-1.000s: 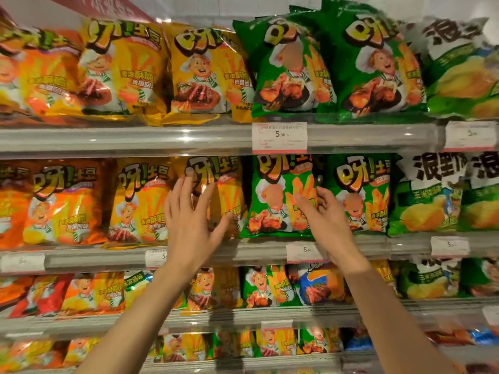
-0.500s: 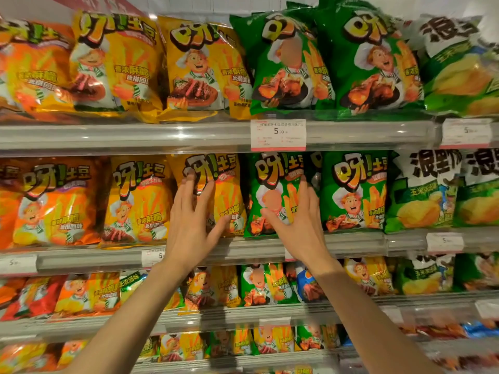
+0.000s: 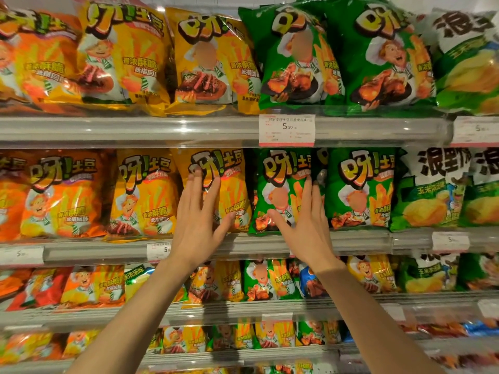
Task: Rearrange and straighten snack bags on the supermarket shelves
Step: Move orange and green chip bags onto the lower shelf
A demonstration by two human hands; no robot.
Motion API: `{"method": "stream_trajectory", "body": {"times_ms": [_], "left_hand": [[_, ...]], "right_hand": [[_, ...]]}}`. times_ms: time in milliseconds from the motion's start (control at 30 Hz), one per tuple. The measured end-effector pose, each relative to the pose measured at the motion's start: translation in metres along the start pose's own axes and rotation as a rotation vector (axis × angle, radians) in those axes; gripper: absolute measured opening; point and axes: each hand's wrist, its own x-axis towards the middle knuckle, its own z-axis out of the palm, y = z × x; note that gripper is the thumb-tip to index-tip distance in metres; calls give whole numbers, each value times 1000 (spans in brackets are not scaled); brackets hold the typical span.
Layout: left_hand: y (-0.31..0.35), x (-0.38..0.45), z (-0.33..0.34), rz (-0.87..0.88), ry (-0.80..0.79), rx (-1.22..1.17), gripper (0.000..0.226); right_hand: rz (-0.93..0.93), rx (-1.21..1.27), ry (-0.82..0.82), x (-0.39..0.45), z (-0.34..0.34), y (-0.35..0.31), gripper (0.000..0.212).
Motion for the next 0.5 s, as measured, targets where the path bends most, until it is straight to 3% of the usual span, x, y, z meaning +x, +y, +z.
{"method": "stream_trajectory", "body": {"times_ms": [233, 500], "left_hand": [[3, -2, -7, -43, 26, -22, 79], [-2, -19, -21, -144, 61, -295, 66]], "right_hand": [[26, 177, -83, 0, -15, 1, 106], [112, 272, 71, -22, -33, 3, 58]]}}
